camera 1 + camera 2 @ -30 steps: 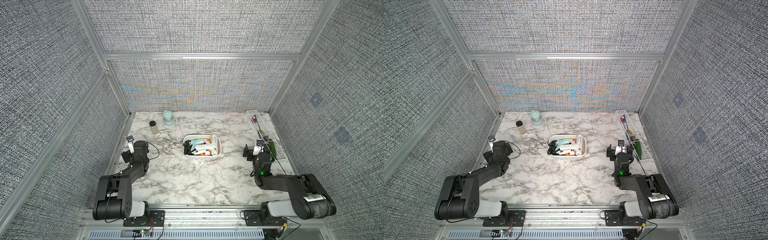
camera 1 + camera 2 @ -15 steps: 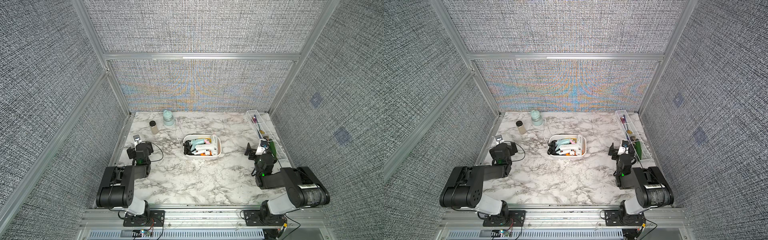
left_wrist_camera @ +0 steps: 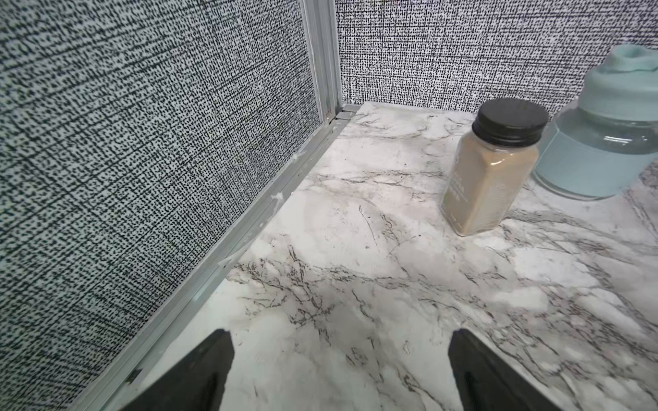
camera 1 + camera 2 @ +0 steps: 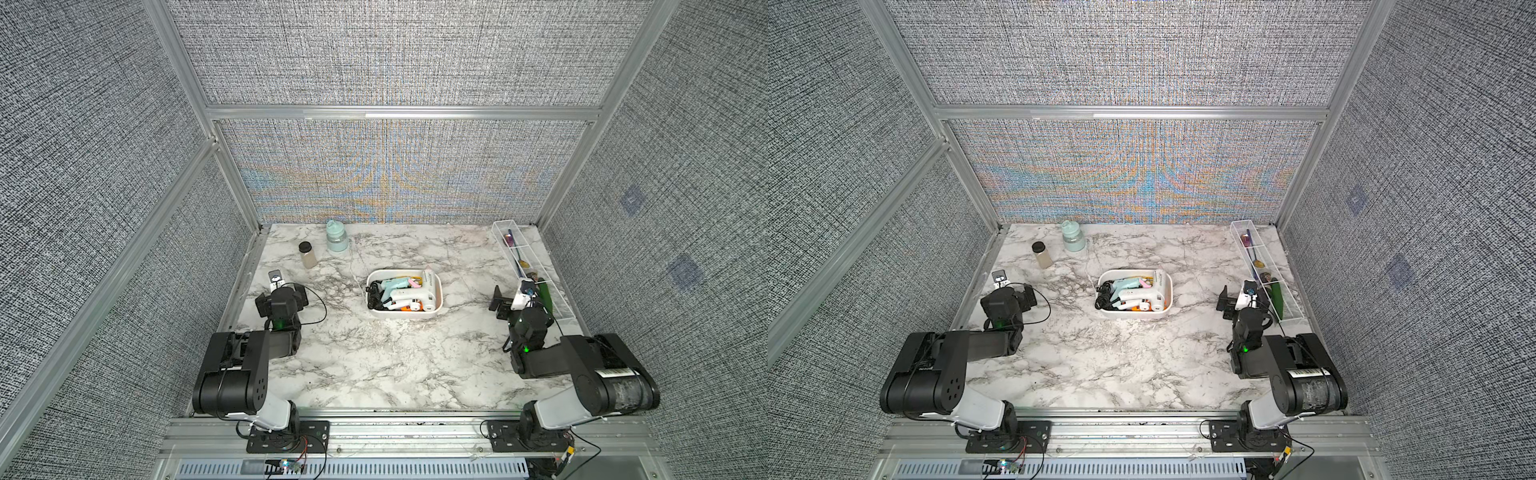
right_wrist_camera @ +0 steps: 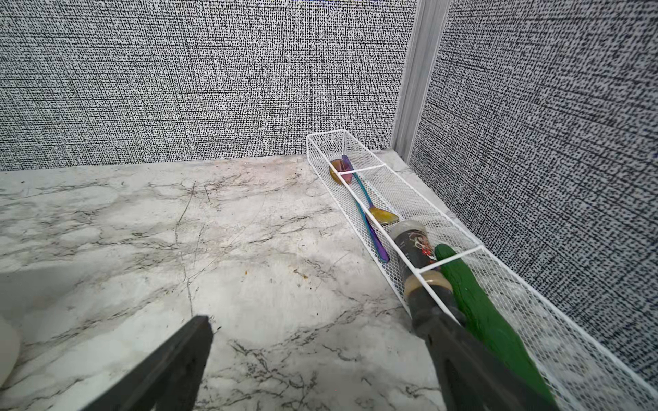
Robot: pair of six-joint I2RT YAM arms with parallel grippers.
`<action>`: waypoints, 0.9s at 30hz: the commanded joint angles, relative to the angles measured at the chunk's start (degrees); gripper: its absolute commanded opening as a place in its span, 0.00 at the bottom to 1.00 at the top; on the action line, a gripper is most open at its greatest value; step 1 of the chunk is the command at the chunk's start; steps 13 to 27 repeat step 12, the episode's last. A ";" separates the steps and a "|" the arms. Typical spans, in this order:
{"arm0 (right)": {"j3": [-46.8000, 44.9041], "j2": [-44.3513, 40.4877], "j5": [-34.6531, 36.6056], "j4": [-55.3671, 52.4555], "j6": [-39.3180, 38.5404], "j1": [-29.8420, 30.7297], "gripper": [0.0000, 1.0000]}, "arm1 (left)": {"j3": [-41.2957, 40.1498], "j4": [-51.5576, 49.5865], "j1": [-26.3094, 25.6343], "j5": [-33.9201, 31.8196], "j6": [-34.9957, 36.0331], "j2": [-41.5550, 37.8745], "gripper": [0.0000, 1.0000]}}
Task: Put the hot melt glue gun into the storage box
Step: Reset both arms
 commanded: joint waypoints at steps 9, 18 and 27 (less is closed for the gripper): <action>0.27 -0.16 0.27 0.30 0.35 0.01 0.99 | 0.31 1.13 0.26 0.82 0.34 0.09 0.99; 0.33 -0.14 0.27 0.31 0.35 -0.04 0.99 | 0.14 1.31 0.29 0.82 0.38 -0.23 0.99; 0.33 -0.14 0.27 0.31 0.35 -0.04 0.99 | 0.14 1.31 0.29 0.82 0.38 -0.23 0.99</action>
